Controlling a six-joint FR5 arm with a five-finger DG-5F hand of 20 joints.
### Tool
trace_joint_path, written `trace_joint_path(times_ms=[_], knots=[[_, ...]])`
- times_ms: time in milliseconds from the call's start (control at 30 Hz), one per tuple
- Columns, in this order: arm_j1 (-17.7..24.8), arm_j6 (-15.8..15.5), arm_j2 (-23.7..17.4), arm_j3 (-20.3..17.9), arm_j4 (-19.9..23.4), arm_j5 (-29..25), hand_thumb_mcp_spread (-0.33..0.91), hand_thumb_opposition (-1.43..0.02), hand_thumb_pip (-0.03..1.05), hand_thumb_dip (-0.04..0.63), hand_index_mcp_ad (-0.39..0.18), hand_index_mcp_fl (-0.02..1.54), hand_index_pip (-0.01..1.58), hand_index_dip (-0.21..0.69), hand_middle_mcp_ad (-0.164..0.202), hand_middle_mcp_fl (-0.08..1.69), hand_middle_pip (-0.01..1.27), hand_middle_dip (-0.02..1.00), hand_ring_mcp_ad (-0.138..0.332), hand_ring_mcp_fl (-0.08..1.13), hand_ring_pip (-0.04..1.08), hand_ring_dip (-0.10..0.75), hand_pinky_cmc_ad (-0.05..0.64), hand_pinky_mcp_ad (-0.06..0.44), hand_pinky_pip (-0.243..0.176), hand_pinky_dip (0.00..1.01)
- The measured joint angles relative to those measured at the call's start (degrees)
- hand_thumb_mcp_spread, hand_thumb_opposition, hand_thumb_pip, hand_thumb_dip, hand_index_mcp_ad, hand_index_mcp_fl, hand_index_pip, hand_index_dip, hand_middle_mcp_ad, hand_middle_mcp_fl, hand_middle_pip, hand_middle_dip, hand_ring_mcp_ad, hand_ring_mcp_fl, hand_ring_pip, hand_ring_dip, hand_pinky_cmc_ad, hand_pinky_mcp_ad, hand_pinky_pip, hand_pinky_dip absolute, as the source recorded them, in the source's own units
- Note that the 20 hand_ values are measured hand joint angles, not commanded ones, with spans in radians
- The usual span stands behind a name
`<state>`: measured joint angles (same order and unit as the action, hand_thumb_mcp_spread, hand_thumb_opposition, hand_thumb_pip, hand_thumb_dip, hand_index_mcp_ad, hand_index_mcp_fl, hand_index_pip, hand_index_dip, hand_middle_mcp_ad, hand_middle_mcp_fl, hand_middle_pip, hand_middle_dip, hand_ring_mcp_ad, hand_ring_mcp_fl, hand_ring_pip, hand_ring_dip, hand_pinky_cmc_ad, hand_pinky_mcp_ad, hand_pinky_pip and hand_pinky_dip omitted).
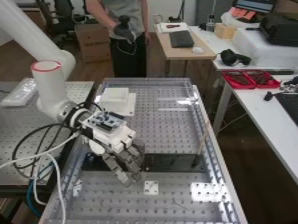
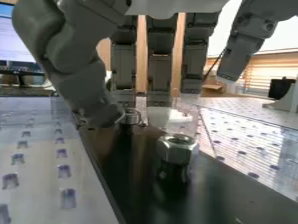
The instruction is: Grab the bearing and place it in the white container
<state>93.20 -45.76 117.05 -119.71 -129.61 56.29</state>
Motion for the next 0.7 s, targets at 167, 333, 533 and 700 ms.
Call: trace_joint_path(times_ms=[167,333,533,700], knots=[[-0.01,-0.13,-0.01,-0.13,0.51,0.23,0.41,-0.79,0.81,0.314,-0.115,0.25,1.38,0.010,0.038,0.38,1.08,0.68,0.101,0.03,0.82,0.367,0.367,0.286,-0.124,0.54],[-0.05,-0.38,0.01,-0.13,0.66,0.30,0.41,-0.78,0.81,0.314,-0.115,0.27,1.35,0.007,0.037,0.41,1.08,0.69,0.101,0.05,0.82,0.368,0.365,0.286,-0.120,0.54],[-0.13,-0.74,-0.01,-0.05,0.86,0.29,0.43,-0.80,0.73,0.314,-0.126,0.31,1.35,0.000,0.040,0.45,1.09,0.69,0.099,0.08,0.79,0.367,0.365,0.284,-0.124,0.51],[-0.22,-0.75,0.00,-0.02,0.86,0.15,0.43,-0.80,0.73,0.314,-0.126,0.31,1.34,0.000,0.040,0.46,1.08,0.69,0.099,0.10,0.78,0.387,0.365,0.284,-0.124,0.49]])
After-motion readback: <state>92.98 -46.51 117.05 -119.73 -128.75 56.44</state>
